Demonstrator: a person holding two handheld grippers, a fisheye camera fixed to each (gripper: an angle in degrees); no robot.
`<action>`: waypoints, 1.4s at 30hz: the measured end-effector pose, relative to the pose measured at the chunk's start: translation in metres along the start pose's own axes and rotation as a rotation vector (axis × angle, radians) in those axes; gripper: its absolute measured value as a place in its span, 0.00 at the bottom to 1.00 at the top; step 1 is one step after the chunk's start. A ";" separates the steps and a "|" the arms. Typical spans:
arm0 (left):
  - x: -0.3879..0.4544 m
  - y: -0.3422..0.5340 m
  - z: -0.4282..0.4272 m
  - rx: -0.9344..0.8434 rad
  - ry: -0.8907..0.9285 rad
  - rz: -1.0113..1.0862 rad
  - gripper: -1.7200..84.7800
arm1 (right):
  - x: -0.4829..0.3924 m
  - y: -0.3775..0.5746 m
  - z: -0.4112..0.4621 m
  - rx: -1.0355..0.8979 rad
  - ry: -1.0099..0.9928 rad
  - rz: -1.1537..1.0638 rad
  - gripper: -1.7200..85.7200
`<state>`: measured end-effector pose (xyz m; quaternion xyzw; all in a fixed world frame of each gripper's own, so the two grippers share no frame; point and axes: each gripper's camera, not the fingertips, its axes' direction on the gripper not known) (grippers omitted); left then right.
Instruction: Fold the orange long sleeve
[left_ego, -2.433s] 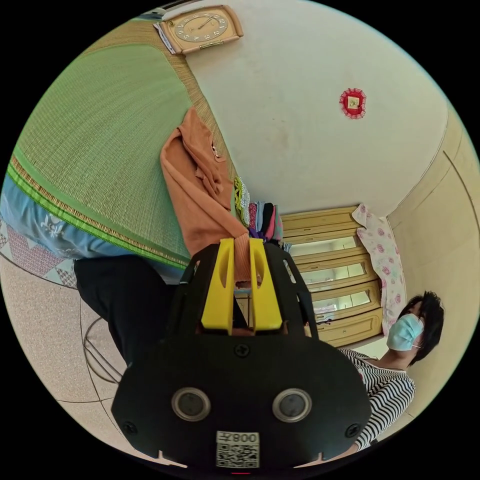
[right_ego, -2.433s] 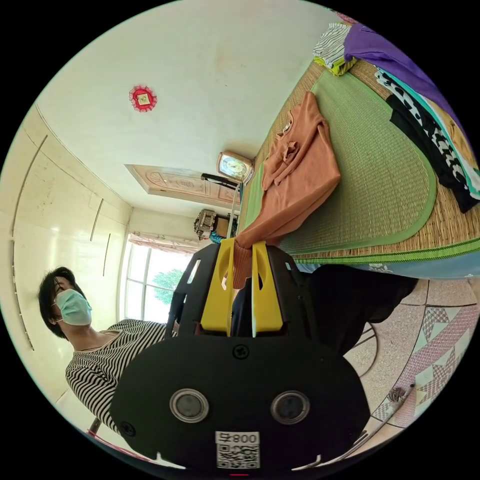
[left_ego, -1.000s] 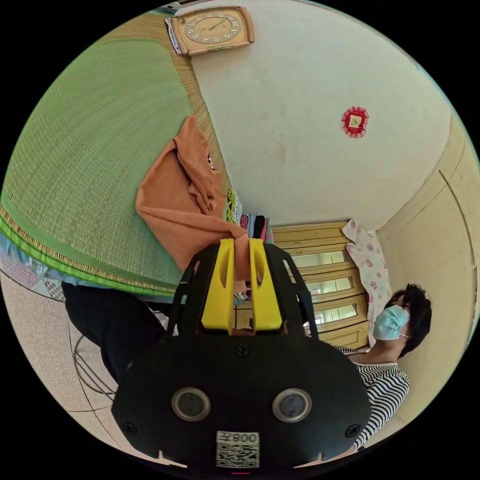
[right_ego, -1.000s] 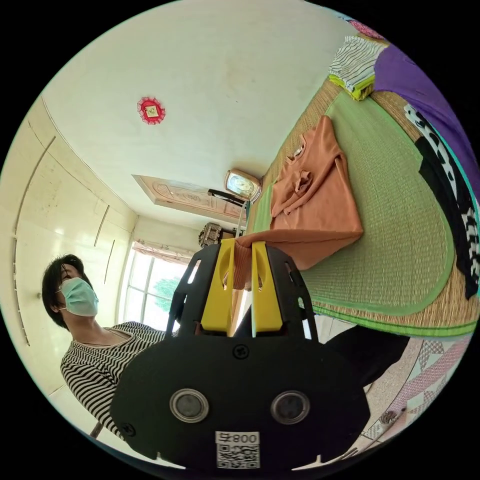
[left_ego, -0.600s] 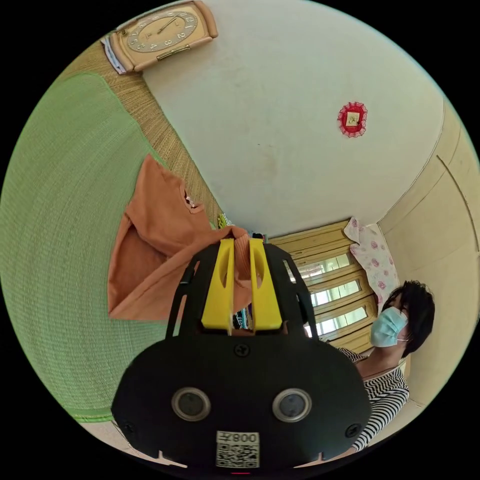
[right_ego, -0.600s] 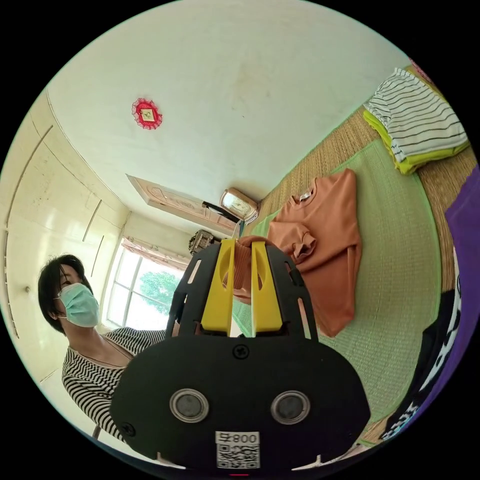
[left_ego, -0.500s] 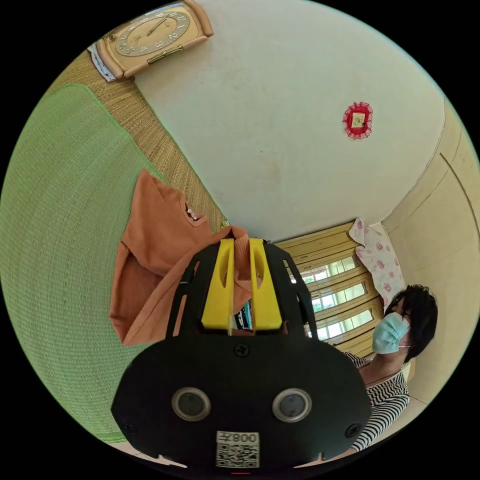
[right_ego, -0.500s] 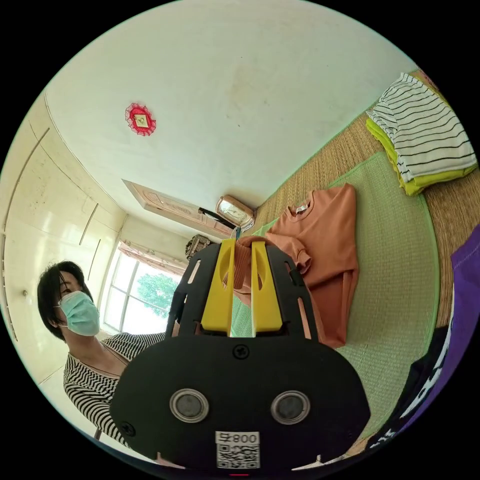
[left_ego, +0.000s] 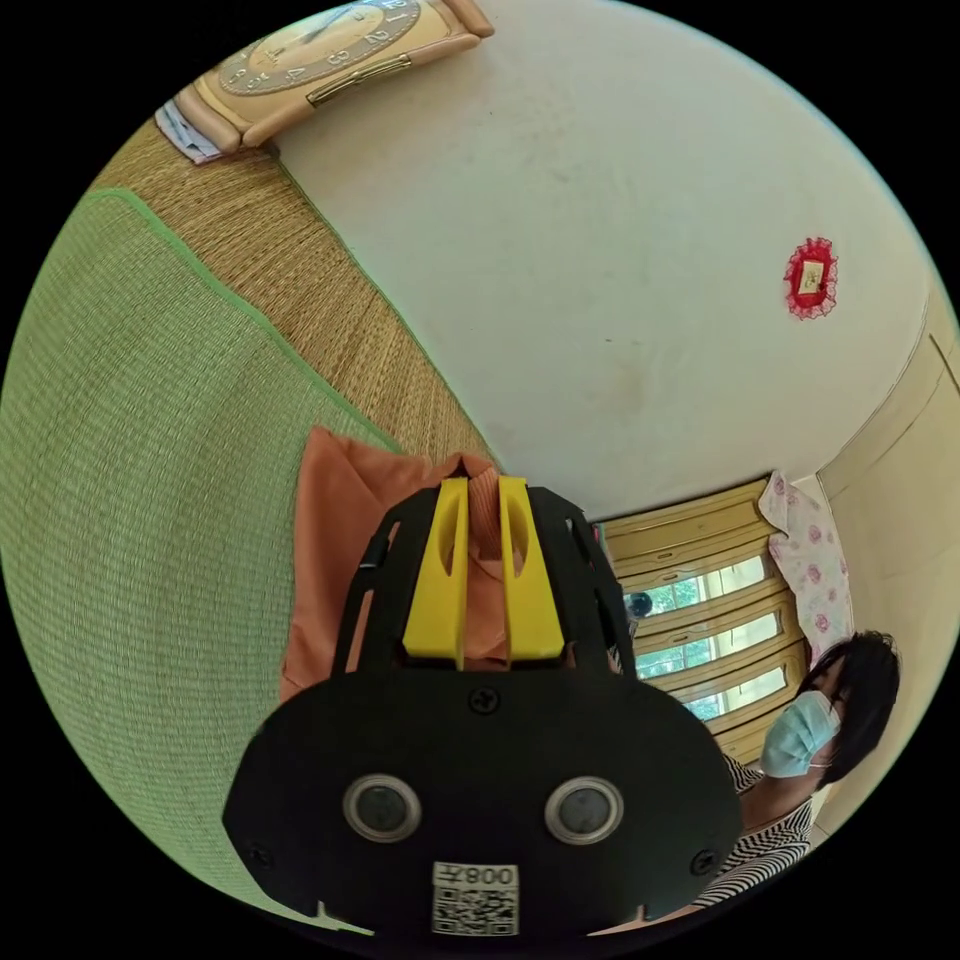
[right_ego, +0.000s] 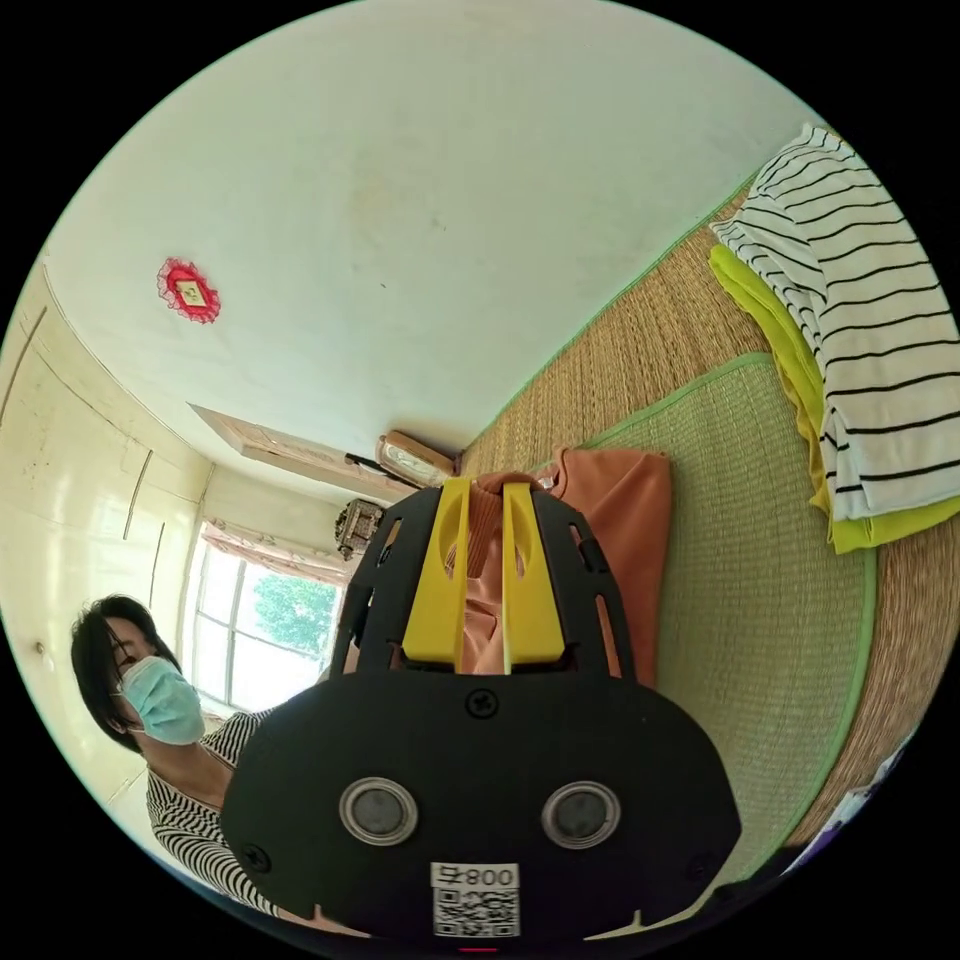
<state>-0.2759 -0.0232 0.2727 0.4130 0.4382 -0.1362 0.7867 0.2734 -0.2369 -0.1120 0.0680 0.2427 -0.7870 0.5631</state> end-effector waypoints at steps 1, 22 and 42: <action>-0.001 -0.010 0.009 -0.001 -0.008 -0.005 0.08 | 0.004 -0.005 0.003 0.001 0.004 0.006 0.08; 0.022 -0.094 0.121 0.151 0.005 0.037 0.12 | 0.048 -0.056 0.102 0.062 0.098 0.010 0.12; 0.150 -0.082 0.334 -0.404 -0.887 0.644 0.07 | -0.042 -0.002 0.372 -0.372 1.027 -0.537 0.06</action>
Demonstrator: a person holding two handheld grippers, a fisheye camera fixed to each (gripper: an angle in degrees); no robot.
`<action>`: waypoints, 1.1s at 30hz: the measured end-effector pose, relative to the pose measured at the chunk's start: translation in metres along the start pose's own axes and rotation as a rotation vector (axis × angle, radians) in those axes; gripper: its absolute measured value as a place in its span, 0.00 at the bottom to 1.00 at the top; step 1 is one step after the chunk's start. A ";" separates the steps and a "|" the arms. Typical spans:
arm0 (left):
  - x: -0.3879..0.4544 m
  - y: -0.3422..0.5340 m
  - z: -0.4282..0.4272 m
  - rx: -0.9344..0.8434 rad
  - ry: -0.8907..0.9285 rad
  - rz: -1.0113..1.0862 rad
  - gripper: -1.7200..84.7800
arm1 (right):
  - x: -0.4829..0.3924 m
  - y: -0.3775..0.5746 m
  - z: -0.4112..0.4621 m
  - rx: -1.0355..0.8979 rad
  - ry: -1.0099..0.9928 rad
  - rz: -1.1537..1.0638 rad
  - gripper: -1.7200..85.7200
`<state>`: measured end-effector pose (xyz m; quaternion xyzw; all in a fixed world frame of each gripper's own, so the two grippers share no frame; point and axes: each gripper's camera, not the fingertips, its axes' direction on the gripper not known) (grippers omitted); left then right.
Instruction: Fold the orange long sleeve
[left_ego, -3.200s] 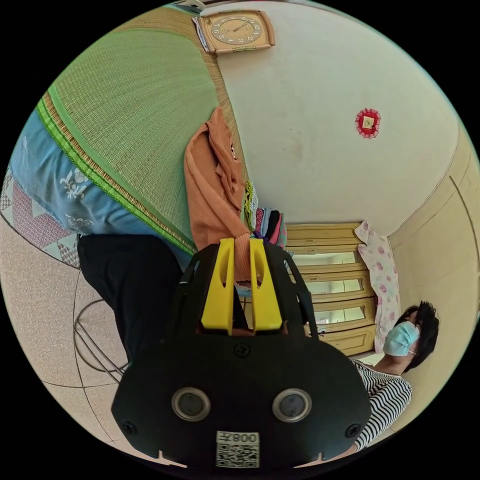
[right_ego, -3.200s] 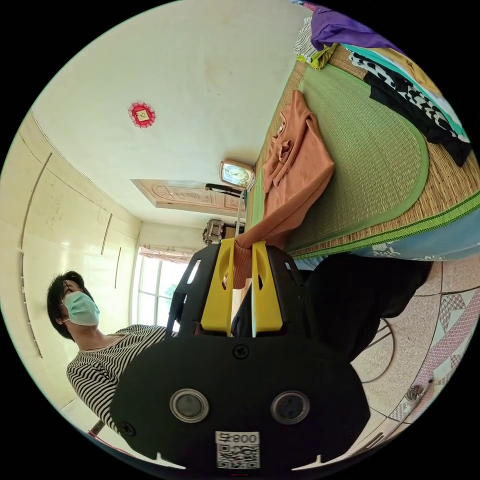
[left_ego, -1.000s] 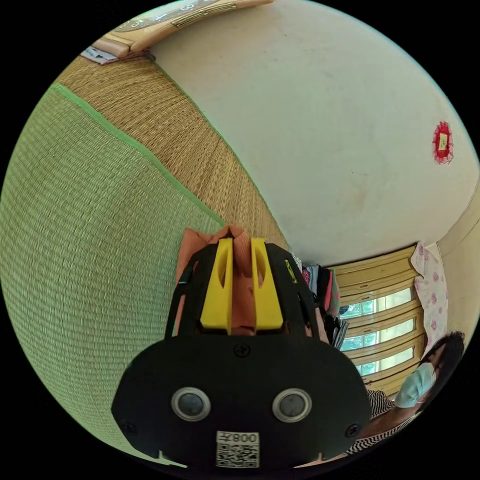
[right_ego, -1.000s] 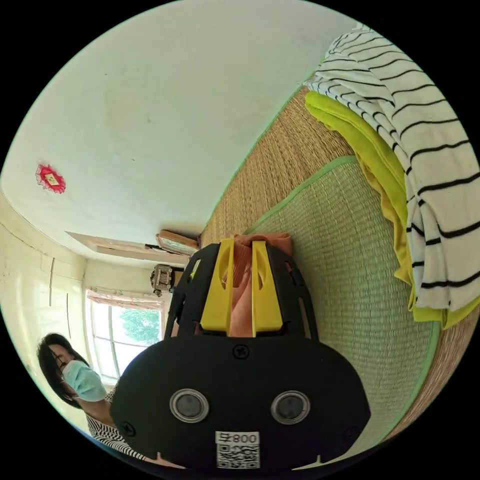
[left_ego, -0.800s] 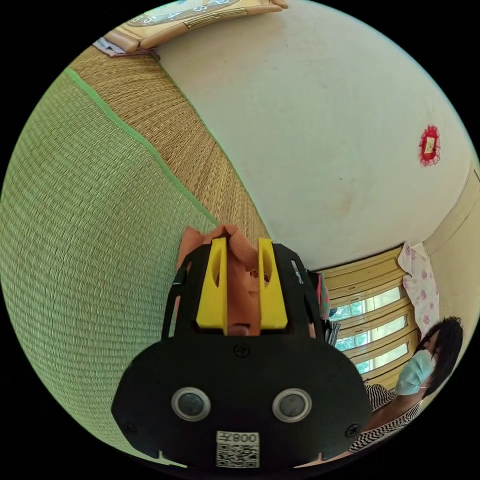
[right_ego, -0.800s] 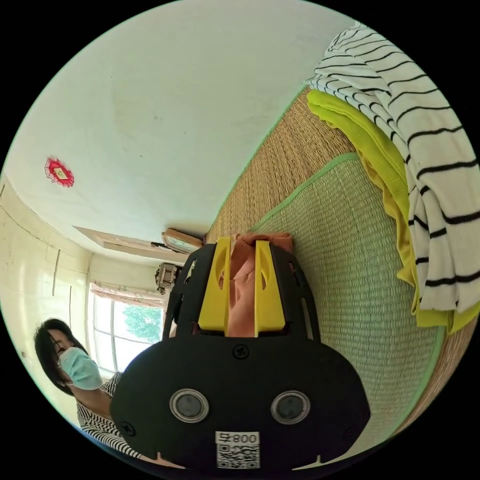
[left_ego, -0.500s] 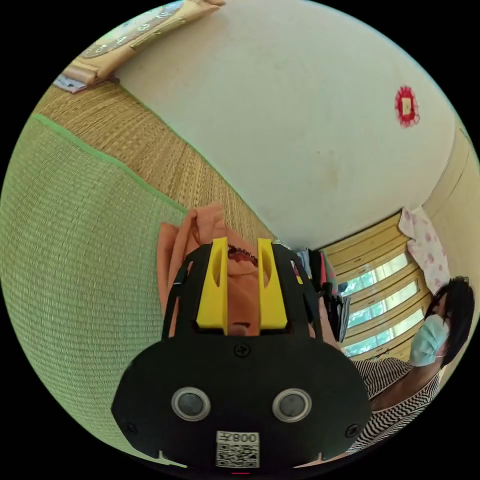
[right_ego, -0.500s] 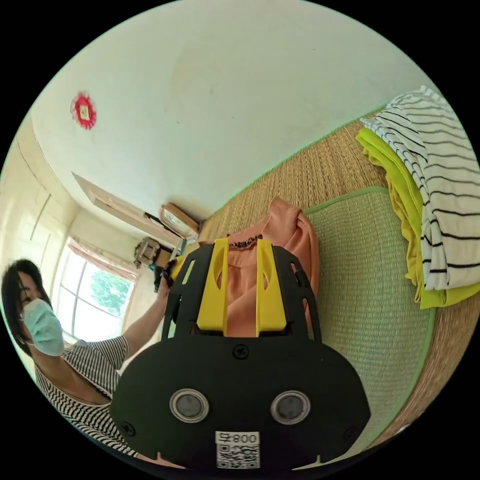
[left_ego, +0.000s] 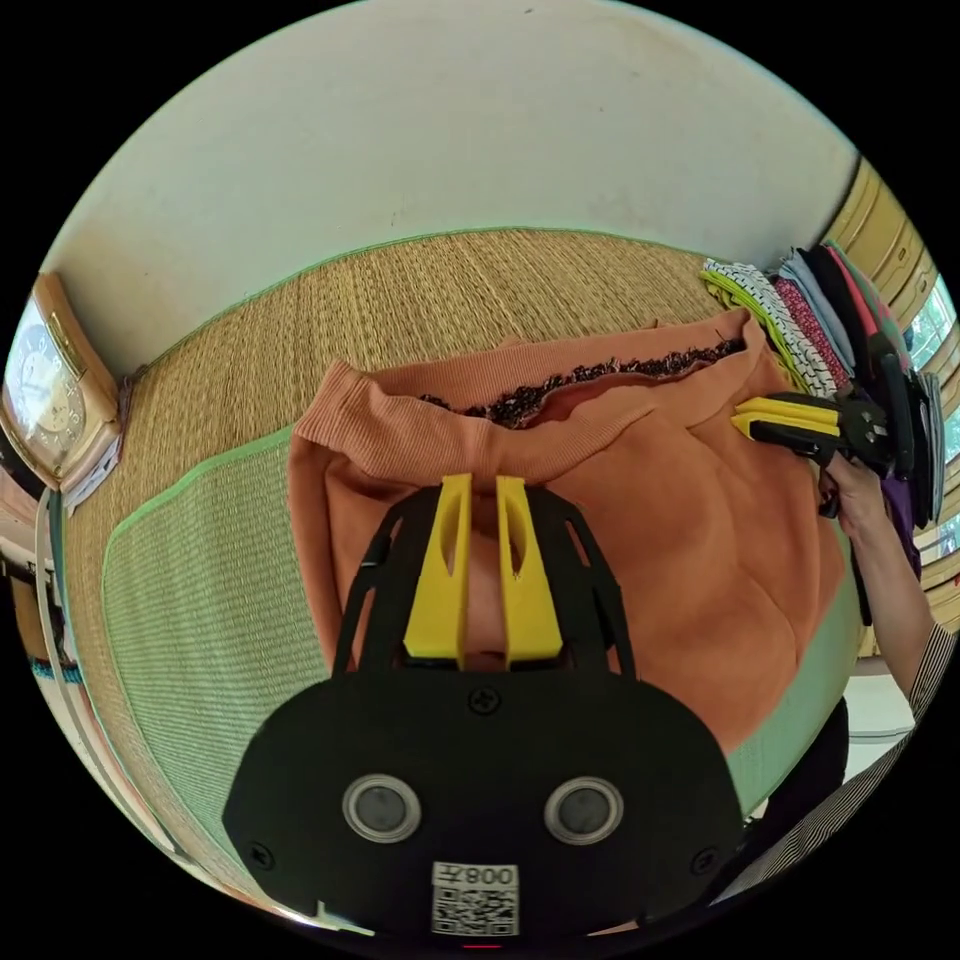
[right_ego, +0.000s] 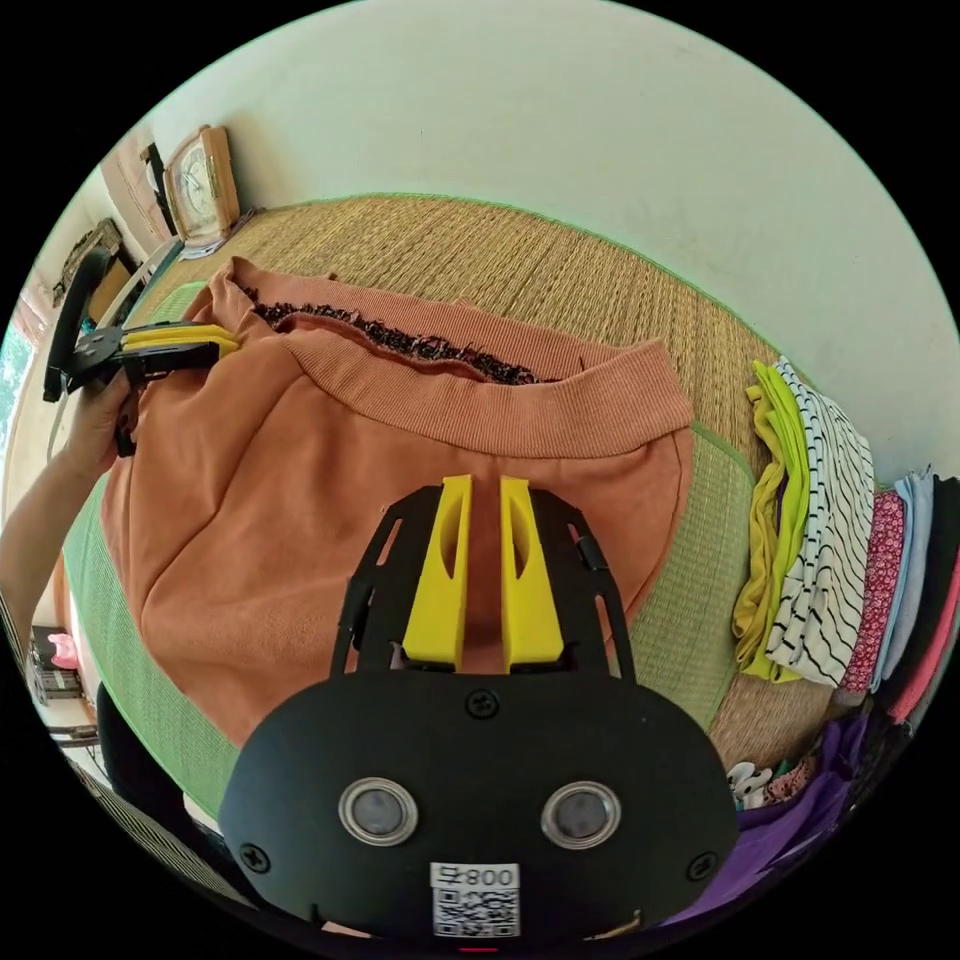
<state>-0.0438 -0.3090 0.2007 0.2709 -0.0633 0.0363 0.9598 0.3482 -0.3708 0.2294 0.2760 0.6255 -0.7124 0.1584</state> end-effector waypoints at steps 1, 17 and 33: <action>0.003 -0.001 -0.001 0.009 0.014 0.001 0.06 | -0.002 -0.001 0.001 0.000 -0.003 -0.004 0.05; 0.004 -0.003 -0.037 0.290 0.131 -0.142 0.04 | -0.022 0.004 -0.062 0.322 -0.094 0.052 0.02; -0.008 0.002 0.041 0.178 0.097 -0.254 0.03 | -0.050 -0.018 0.044 0.094 0.004 0.047 0.04</action>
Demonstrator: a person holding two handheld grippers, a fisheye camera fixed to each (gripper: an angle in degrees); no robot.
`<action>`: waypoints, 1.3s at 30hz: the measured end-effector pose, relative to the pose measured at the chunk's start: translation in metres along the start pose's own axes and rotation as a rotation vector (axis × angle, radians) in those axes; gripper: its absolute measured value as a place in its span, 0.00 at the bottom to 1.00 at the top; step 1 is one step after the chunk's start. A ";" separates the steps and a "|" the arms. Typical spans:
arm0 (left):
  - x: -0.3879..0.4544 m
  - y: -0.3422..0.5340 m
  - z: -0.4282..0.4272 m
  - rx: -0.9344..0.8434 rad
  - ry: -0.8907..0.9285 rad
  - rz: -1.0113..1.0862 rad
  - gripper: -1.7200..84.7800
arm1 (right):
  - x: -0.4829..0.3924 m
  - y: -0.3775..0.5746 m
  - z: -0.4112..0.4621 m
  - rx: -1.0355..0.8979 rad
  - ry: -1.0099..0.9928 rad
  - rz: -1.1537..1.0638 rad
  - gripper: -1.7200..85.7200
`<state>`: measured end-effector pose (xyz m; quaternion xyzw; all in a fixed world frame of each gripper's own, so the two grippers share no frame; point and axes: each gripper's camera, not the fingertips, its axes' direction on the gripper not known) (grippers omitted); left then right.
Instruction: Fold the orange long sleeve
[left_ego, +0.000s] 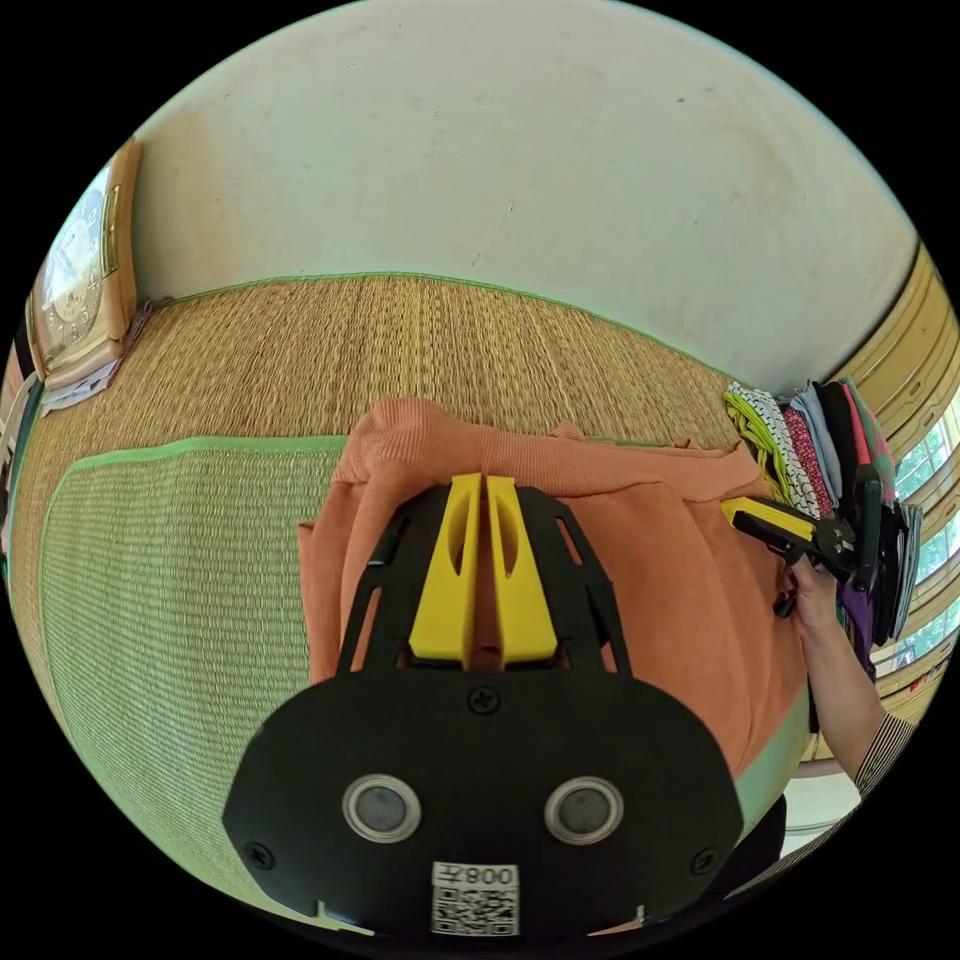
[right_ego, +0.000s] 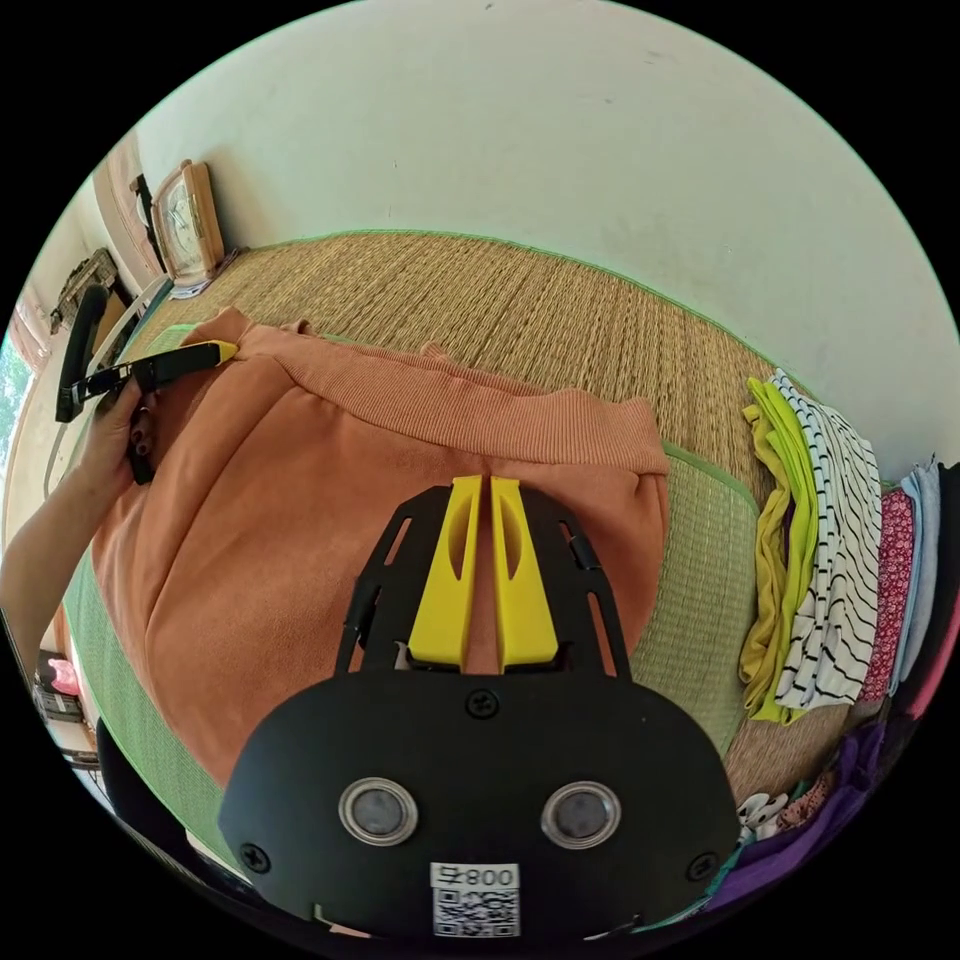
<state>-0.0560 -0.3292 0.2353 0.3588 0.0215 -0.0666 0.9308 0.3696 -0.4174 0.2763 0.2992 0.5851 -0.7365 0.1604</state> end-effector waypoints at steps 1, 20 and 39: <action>-0.002 0.002 0.001 -0.002 0.002 -0.002 0.03 | -0.001 0.000 0.001 0.000 0.003 -0.002 0.04; 0.016 0.100 -0.007 -0.121 0.157 0.201 0.02 | 0.030 0.036 -0.021 0.055 -0.226 0.115 0.02; -0.032 0.229 -0.024 -0.068 0.273 0.198 0.02 | -0.137 0.151 -0.020 0.015 -0.342 -0.159 0.02</action>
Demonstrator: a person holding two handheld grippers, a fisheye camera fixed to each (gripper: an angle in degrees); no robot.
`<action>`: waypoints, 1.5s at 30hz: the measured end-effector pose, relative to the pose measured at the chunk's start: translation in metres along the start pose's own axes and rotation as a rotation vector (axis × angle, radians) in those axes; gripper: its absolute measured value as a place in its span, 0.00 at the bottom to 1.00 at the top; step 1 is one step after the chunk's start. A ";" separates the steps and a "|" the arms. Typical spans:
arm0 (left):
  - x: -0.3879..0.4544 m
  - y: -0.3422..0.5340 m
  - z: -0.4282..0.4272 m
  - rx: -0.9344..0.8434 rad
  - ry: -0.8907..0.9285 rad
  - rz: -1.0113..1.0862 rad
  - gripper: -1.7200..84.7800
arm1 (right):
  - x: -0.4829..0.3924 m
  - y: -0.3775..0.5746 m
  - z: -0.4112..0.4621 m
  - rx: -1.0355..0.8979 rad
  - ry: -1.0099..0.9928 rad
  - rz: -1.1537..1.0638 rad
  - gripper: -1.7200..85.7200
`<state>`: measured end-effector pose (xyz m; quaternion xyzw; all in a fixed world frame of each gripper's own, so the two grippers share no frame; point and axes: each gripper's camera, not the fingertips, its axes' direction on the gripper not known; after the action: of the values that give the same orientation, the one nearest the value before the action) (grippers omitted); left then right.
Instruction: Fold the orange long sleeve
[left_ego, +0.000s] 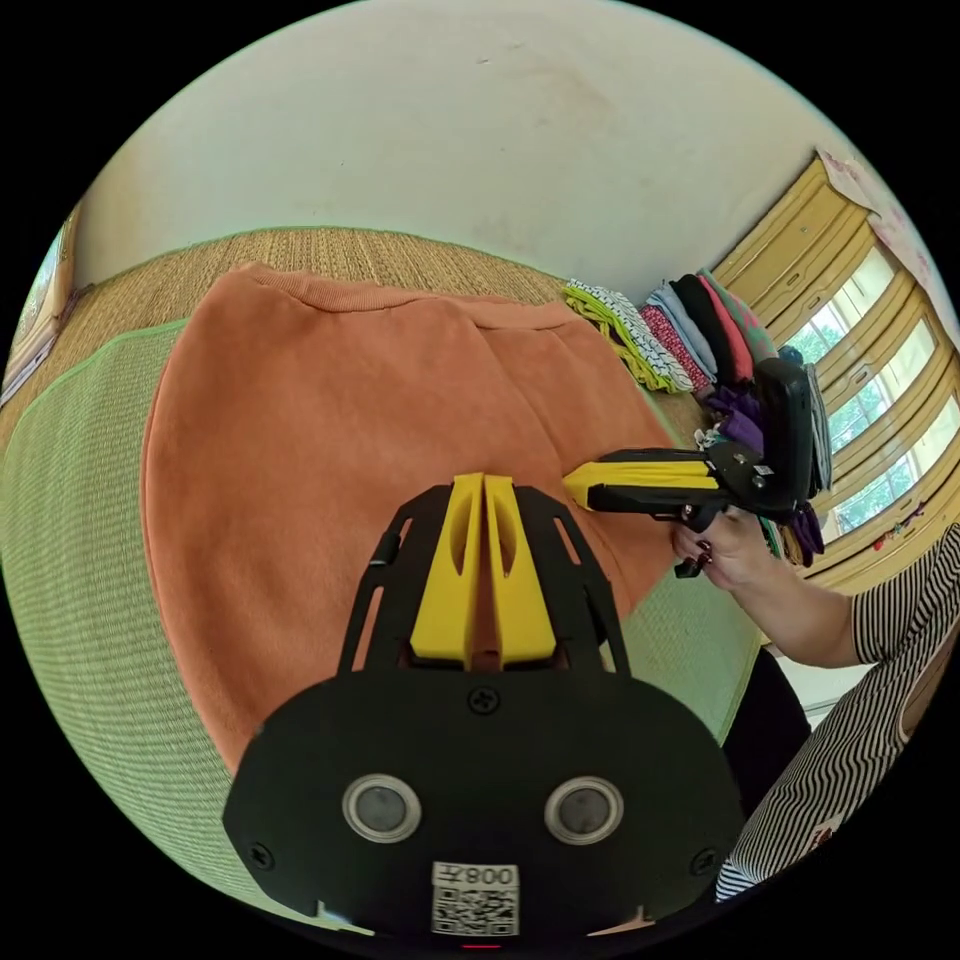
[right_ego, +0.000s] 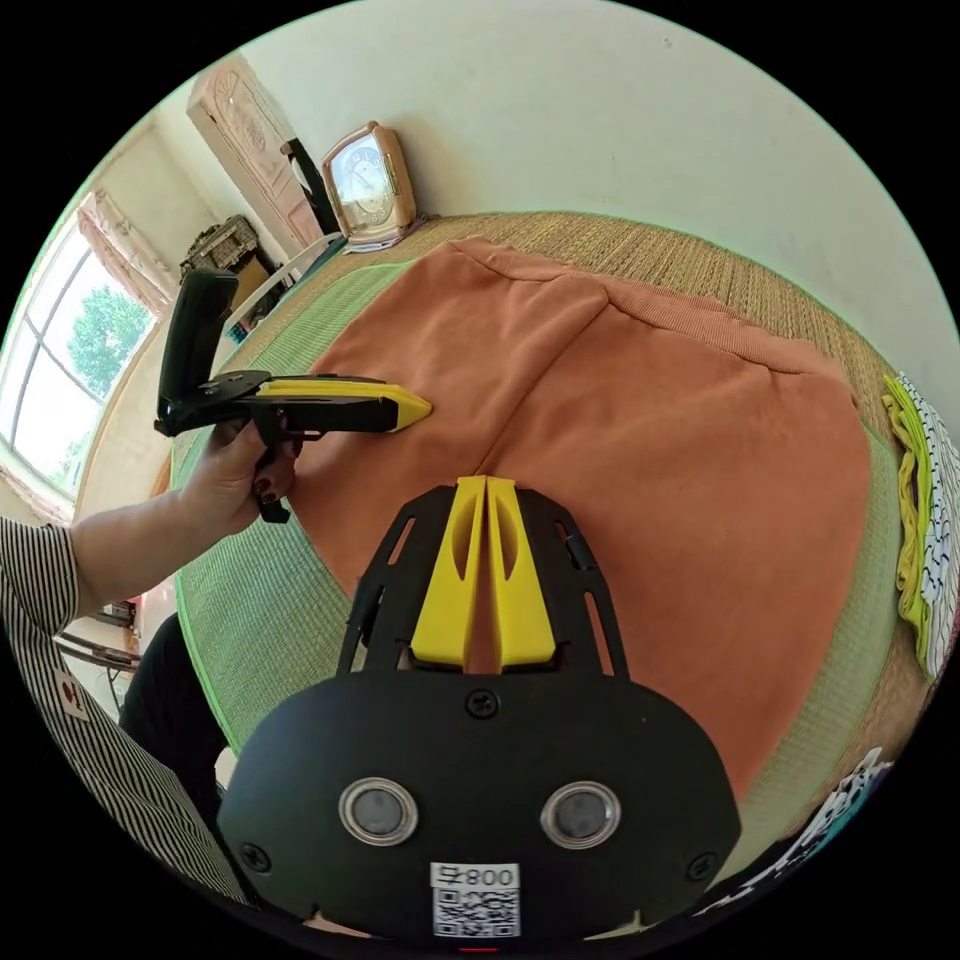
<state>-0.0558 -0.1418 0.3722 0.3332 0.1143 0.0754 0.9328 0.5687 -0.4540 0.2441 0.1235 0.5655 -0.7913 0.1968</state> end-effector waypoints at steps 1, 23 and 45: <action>-0.001 0.007 0.000 0.011 -0.018 0.020 0.02 | -0.003 0.003 0.002 0.009 0.021 -0.010 0.02; -0.110 0.249 -0.111 0.385 0.185 -0.746 0.15 | -0.020 0.029 -0.029 0.092 -0.049 0.127 0.02; -0.108 0.292 -0.085 0.420 0.295 -0.818 0.08 | 0.046 0.005 0.018 -0.010 -0.025 0.238 0.02</action>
<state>-0.2004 0.1103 0.5130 0.4277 0.3800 -0.2761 0.7723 0.5309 -0.4801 0.2267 0.1788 0.5484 -0.7609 0.2972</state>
